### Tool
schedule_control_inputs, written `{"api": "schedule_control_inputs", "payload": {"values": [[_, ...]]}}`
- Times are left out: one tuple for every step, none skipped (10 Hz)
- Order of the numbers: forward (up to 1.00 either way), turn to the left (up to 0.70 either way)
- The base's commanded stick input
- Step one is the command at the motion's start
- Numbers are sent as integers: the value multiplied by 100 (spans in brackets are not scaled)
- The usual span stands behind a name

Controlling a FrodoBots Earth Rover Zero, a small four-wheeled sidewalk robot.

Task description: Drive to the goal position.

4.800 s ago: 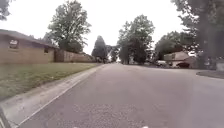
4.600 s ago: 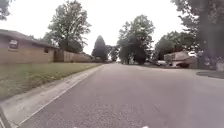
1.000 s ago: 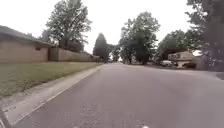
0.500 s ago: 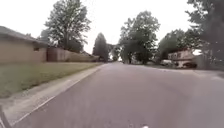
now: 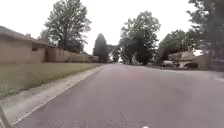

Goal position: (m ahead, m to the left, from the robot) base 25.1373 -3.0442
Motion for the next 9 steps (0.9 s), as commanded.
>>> {"api": "schedule_control_inputs", "payload": {"values": [[70,-22],[70,-29],[70,0],[70,0],[70,0],[70,0],[70,0],[70,0],[70,0]]}}
